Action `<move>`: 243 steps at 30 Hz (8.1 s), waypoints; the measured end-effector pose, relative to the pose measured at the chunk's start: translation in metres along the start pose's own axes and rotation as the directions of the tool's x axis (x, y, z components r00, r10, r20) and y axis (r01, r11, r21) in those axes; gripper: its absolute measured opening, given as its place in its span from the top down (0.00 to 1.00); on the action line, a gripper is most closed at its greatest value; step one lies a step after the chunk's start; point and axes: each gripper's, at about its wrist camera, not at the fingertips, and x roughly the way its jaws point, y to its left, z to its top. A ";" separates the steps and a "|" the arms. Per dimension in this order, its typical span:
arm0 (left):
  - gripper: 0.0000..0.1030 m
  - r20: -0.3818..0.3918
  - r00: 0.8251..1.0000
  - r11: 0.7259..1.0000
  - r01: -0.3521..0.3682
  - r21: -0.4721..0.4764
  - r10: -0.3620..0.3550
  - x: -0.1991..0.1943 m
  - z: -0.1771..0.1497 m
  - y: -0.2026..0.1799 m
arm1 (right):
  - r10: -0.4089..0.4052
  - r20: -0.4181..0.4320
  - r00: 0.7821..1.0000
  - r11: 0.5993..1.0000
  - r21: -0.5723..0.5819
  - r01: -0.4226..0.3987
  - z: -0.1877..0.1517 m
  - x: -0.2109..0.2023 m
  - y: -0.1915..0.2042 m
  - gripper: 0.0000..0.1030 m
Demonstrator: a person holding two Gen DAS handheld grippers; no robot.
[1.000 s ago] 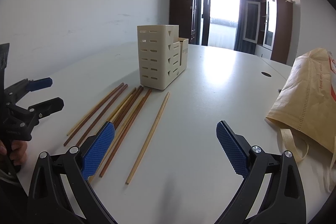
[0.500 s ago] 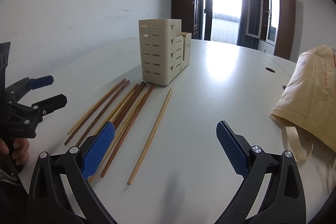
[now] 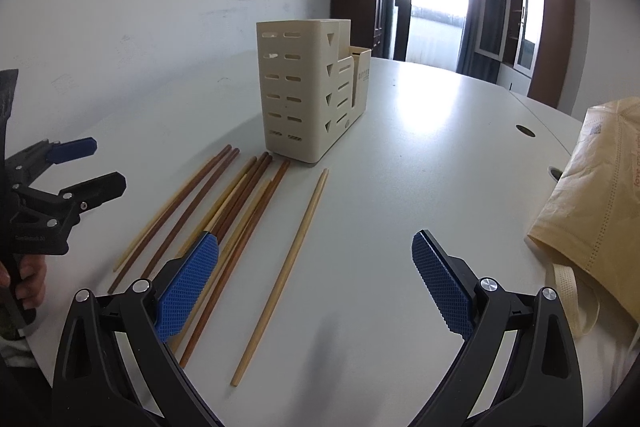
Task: Organize utensils
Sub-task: 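Lower the right tool onto a light bamboo chopstick and close it, then lift the chopstick with the right tool and carry it over the holder, then lower the chopstick into the holder and open the right tool, then move the right tool back down and close it on a brown chopstick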
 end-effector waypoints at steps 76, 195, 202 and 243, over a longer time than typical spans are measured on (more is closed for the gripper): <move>0.96 -0.328 0.944 0.998 0.057 0.037 -0.042 0.127 0.014 0.021 | 0.096 -0.366 0.926 0.995 0.047 -0.085 0.052 0.141 -0.003 0.93; 0.96 0.373 0.915 0.984 0.177 -0.024 -0.155 0.007 0.190 -0.017 | 0.141 0.513 0.847 0.981 0.045 -0.191 0.225 0.031 -0.034 0.93; 0.96 0.354 0.918 0.980 0.200 -0.023 -0.179 0.006 0.195 -0.008 | 0.172 0.447 0.878 0.977 0.036 -0.210 0.220 0.035 -0.029 0.93; 0.67 0.282 0.952 0.991 0.130 -0.016 -0.120 -0.027 0.170 -0.002 | 0.124 0.344 0.931 0.986 0.064 -0.155 0.190 0.005 -0.021 0.62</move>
